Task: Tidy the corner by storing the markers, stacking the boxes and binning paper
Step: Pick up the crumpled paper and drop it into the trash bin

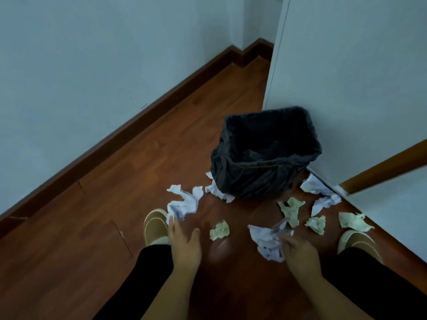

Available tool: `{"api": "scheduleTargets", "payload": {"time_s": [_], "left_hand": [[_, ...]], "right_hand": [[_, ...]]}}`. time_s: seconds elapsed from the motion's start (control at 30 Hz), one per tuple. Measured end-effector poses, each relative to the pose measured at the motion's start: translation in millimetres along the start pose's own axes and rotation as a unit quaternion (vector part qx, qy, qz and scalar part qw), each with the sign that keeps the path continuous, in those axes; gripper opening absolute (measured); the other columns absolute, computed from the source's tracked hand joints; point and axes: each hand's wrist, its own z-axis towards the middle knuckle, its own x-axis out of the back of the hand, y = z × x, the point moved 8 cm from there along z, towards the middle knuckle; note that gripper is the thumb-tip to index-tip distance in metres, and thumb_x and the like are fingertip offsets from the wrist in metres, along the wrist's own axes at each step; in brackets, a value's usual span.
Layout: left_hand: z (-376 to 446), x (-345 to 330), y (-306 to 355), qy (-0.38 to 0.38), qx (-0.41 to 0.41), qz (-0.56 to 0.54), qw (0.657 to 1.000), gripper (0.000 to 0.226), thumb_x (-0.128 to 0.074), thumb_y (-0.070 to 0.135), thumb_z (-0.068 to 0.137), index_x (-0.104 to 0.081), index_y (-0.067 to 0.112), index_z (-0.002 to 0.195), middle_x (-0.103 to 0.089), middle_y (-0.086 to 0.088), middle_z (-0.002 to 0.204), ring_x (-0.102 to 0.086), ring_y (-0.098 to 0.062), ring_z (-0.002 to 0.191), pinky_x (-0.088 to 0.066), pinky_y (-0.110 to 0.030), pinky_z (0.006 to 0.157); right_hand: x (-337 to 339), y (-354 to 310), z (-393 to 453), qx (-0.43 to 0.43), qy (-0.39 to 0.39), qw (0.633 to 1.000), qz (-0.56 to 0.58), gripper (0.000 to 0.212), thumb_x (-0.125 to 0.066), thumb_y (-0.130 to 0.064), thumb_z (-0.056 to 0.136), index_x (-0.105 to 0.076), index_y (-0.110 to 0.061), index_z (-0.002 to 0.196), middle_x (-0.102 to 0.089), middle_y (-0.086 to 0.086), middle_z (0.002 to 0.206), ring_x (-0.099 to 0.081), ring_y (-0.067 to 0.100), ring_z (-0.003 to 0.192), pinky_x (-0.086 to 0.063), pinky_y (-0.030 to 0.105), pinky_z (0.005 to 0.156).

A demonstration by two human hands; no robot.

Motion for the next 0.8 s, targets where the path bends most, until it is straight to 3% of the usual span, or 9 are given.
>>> {"api": "scheduleTargets", "payload": {"time_s": [0.1,0.2,0.27,0.37,0.43,0.5,0.63,0.7,0.8], "left_hand": [[-19.5,22.9,43.9,0.039,-0.085,-0.032,0.995,0.077,-0.058,0.012,0.094,-0.013,0.019,0.157,-0.004,0.013,0.163,-0.015,-0.012,0.149,-0.023,-0.030,0.115],[-40.6,33.9,102.0,0.053,-0.183,-0.013,0.982,0.079,-0.056,0.013,0.095,-0.010,0.023,0.157,0.000,0.024,0.161,-0.013,-0.006,0.148,-0.023,-0.031,0.115],[-54.0,34.6,143.3,0.053,-0.258,-0.018,0.964,0.079,-0.057,0.011,0.094,-0.010,0.023,0.157,0.001,0.024,0.161,-0.011,0.000,0.148,-0.022,-0.030,0.116],[-75.4,21.9,198.9,0.023,-0.355,-0.001,0.935,0.077,-0.055,0.011,0.095,-0.012,0.026,0.156,0.000,0.020,0.161,-0.006,0.009,0.146,-0.016,-0.012,0.112],[-83.0,8.6,225.1,-0.005,-0.392,0.017,0.920,0.075,-0.054,0.013,0.095,-0.011,0.028,0.155,-0.001,0.017,0.162,-0.007,0.005,0.147,-0.015,-0.015,0.115],[-76.8,-6.7,239.2,-0.022,-0.402,0.054,0.914,0.073,-0.053,0.019,0.095,-0.014,0.021,0.157,-0.002,0.012,0.164,-0.010,-0.005,0.149,-0.017,-0.026,0.118],[-45.3,-41.1,243.3,-0.071,-0.370,0.182,0.908,0.066,-0.045,0.040,0.098,-0.019,0.020,0.156,-0.004,0.007,0.165,-0.016,-0.025,0.149,-0.018,-0.038,0.118],[-37.1,-46.2,237.5,-0.083,-0.352,0.211,0.908,0.063,-0.043,0.045,0.099,-0.021,0.027,0.156,-0.004,0.007,0.165,-0.015,-0.030,0.147,-0.018,-0.041,0.118],[-31.0,-39.0,215.3,-0.083,-0.319,0.192,0.924,0.056,-0.044,0.044,0.100,-0.028,0.035,0.152,-0.006,0.007,0.165,-0.012,-0.029,0.146,-0.017,-0.044,0.117]], "right_hand": [[38.4,-6.5,-14.5,-0.063,0.057,0.986,0.146,0.033,-0.060,-0.006,0.089,-0.066,-0.033,0.108,-0.067,0.004,0.101,-0.064,0.024,0.093,-0.043,0.016,0.070],[91.1,-30.4,-31.5,-0.071,0.156,0.943,0.284,0.047,-0.065,-0.003,0.084,-0.053,-0.025,0.124,-0.061,-0.002,0.104,-0.061,0.019,0.092,-0.050,0.032,0.075],[123.8,-50.1,-39.5,-0.061,0.185,0.926,0.322,0.043,-0.066,-0.005,0.083,-0.056,-0.023,0.120,-0.064,0.000,0.100,-0.062,0.016,0.085,-0.052,0.036,0.074],[162.8,-83.4,-40.1,-0.017,0.190,0.924,0.333,0.029,-0.064,-0.007,0.085,-0.062,-0.020,0.111,-0.068,0.005,0.087,-0.060,0.013,0.070,-0.050,0.033,0.064],[183.7,-109.5,-35.6,0.024,0.195,0.921,0.336,0.027,-0.062,-0.008,0.086,-0.061,-0.021,0.109,-0.067,0.006,0.078,-0.056,0.013,0.058,-0.047,0.029,0.055],[199.8,-133.4,-27.5,0.065,0.209,0.911,0.349,0.027,-0.062,-0.008,0.087,-0.061,-0.025,0.107,-0.069,0.007,0.081,-0.056,0.016,0.056,-0.047,0.029,0.050],[216.8,-164.3,-3.7,0.087,0.224,0.878,0.414,0.031,-0.064,-0.009,0.088,-0.057,-0.032,0.108,-0.071,0.000,0.095,-0.065,0.015,0.074,-0.056,0.032,0.069],[221.7,-175.3,6.8,0.096,0.224,0.864,0.442,0.034,-0.064,-0.009,0.088,-0.054,-0.029,0.113,-0.069,0.006,0.088,-0.061,0.012,0.073,-0.054,0.029,0.068],[220.0,-187.8,20.8,0.110,0.212,0.864,0.444,0.041,-0.066,-0.021,0.089,-0.047,-0.022,0.126,-0.064,-0.004,0.077,-0.056,0.004,0.067,-0.049,0.015,0.065]]}}
